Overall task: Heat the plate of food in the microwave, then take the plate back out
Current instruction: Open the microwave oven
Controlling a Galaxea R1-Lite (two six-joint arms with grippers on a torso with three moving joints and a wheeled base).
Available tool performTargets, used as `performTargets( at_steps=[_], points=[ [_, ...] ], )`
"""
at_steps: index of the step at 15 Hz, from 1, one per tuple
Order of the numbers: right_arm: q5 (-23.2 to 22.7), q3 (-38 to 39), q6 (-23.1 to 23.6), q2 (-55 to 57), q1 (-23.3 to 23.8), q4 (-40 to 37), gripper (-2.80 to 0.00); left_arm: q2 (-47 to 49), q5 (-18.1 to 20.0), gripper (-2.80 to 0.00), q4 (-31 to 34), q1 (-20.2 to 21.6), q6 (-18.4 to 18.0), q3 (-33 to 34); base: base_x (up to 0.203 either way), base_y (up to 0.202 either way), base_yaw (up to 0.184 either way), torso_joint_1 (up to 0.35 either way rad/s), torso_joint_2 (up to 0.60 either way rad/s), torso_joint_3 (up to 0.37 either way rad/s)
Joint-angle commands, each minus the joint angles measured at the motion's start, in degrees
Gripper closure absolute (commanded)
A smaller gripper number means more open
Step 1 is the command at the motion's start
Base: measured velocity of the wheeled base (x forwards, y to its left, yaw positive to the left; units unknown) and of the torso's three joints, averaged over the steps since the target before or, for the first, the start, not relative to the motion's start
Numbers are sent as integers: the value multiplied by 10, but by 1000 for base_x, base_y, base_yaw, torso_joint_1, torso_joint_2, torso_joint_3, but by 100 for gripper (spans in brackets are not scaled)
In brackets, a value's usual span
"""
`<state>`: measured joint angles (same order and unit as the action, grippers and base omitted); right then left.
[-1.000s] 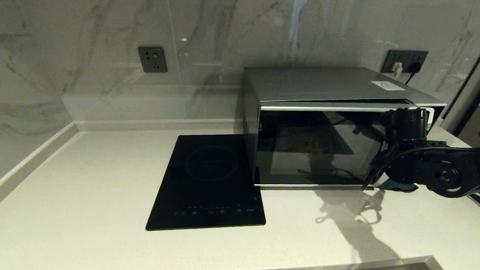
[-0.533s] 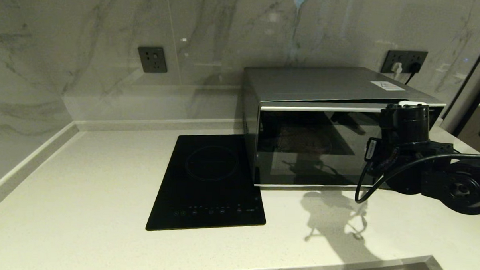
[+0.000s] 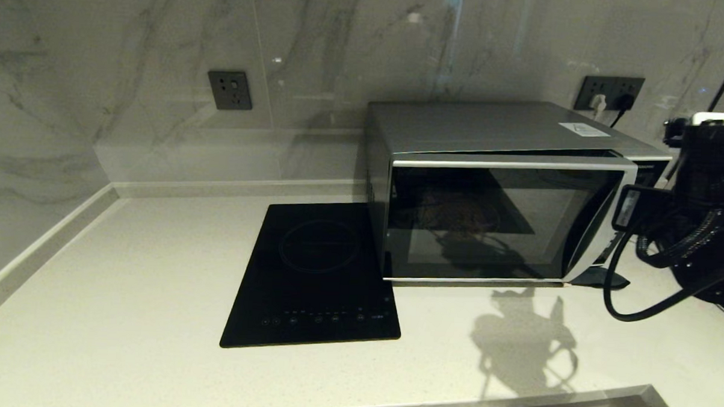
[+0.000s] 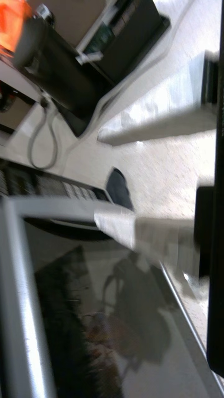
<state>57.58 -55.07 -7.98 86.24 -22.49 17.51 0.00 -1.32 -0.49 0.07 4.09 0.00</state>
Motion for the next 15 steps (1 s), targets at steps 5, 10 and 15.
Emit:
performTargets(
  at_steps=[5, 10, 15],
  points=[
    [-79, -242, -55, -57, 51, -267, 0, 1, 0, 0, 0, 0, 0, 0, 0, 0, 0, 0, 0, 0],
    [-281, -536, -234, 80, 89, -625, 0, 1, 0, 0, 0, 0, 0, 0, 0, 0, 0, 0, 0, 0],
    [-419, -581, -275, 183, 158, -685, 0, 1, 0, 0, 0, 0, 0, 0, 0, 0, 0, 0, 0, 0]
  ],
)
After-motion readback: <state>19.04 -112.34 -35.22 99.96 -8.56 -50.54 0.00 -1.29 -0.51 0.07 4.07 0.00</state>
